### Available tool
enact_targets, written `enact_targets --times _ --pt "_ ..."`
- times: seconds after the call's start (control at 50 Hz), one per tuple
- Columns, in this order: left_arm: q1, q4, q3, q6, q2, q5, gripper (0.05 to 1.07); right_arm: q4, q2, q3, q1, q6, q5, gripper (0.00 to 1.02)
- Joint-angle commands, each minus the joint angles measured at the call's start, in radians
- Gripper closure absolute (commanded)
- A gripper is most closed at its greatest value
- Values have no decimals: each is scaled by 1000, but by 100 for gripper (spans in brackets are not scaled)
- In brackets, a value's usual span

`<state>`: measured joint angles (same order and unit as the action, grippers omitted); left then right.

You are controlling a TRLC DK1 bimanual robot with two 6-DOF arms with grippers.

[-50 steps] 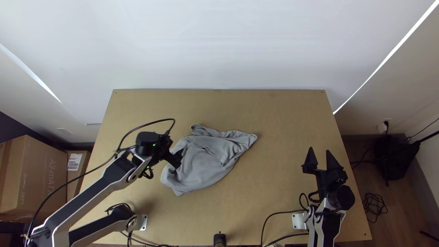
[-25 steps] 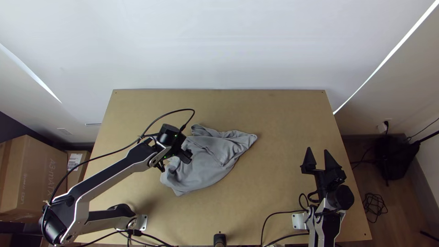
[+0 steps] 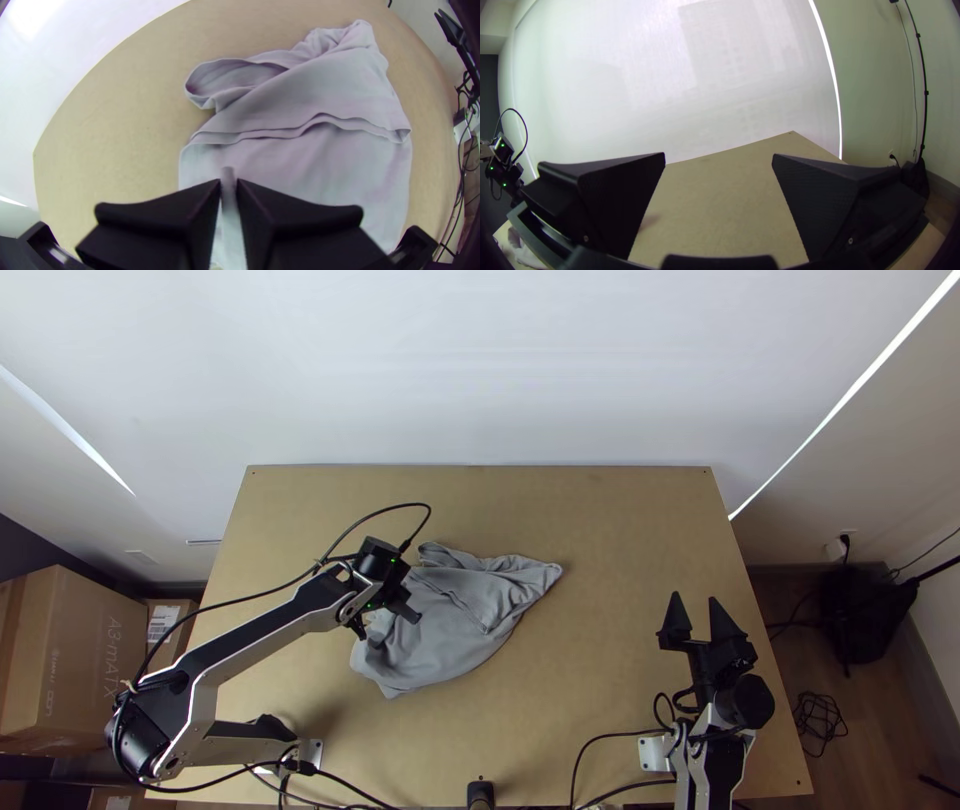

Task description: Fold the t-shirt

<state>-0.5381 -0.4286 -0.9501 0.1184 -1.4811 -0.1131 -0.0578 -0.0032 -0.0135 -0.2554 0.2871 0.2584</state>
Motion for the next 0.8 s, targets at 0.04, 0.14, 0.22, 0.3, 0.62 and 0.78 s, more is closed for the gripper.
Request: enact_targets --times 0.04,0.14,0.22,0.3,0.62,0.78 --pt "23 -12 -53 -37 50 18 105 6 -3 10 5 12 -25 4" --pt "46 -78 -136 -72 73 18 105 9 -3 -6 4 20 -50 4" --pt "64 -167 -231 -106 79 18 105 7 -3 -31 5 20 -62 4" --pt "72 -214 -305 -126 102 18 105 -14 -3 -45 4 18 -65 4" --pt "92 -294 -576 -160 151 7 105 -39 -1 -140 15 23 -65 4" --pt "142 -291 -742 -161 125 -25 105 -45 40 -178 48 35 -65 4"
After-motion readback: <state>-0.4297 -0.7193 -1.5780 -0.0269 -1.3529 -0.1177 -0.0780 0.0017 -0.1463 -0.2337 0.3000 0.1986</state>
